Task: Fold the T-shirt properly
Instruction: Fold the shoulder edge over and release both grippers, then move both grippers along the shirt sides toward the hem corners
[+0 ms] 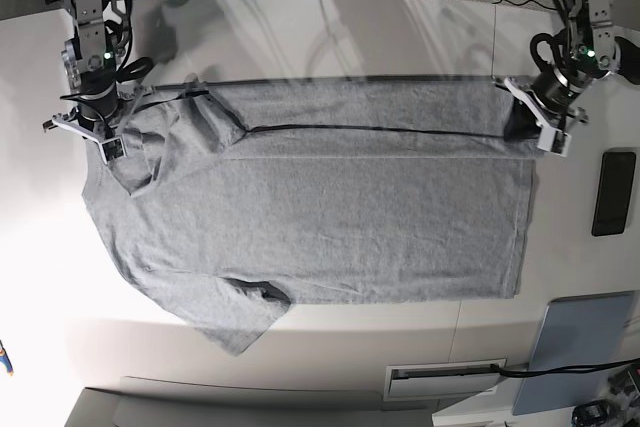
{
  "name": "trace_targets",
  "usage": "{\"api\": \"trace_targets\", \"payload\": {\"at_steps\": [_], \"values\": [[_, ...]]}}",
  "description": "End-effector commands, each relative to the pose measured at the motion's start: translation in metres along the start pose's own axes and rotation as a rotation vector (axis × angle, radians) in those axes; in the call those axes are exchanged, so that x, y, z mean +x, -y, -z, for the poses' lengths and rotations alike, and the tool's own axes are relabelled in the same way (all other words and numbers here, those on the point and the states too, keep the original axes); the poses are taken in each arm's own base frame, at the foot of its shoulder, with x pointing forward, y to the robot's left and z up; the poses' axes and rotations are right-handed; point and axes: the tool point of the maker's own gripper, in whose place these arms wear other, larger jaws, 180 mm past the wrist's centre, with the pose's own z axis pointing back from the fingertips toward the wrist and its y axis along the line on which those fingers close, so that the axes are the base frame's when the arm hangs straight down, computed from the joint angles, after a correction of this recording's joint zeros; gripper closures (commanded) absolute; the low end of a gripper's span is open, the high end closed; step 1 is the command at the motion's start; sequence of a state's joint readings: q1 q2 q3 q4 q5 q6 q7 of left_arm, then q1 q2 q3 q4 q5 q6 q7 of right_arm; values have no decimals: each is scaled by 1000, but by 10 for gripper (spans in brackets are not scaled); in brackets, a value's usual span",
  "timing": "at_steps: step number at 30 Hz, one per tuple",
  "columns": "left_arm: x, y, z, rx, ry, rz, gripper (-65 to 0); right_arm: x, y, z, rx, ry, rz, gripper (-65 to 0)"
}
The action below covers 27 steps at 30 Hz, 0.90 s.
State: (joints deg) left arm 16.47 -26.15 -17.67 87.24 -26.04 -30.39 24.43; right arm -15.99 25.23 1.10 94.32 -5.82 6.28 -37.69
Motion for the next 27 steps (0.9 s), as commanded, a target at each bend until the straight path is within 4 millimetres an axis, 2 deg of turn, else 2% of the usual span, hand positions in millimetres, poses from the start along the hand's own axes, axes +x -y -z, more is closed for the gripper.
{"api": "trace_targets", "payload": {"at_steps": [1, 5, 10, 16, 22, 27], "values": [[7, -5, -1, -2, 23, 3, 0, 3, 8, 1, -16, 11, -5, 0], [-28, -3, -3, -7, -100, -25, 0, -15, -2, 2, 16, -47, -10, 0], [-59, 0, -17, -9, -174, -38, 0, -34, -12, -4, 44, -83, -32, 0], [-94, 1, -40, -11, -270, -34, 0, -51, -27, -26, 80, -94, -71, 0], [-125, 14, -72, -70, -369, 10, 0, -64, -37, -50, 92, -103, -135, 0], [-145, 23, -95, -90, -433, 19, 0, -89, -38, -69, 70, -149, -184, 0]]}}
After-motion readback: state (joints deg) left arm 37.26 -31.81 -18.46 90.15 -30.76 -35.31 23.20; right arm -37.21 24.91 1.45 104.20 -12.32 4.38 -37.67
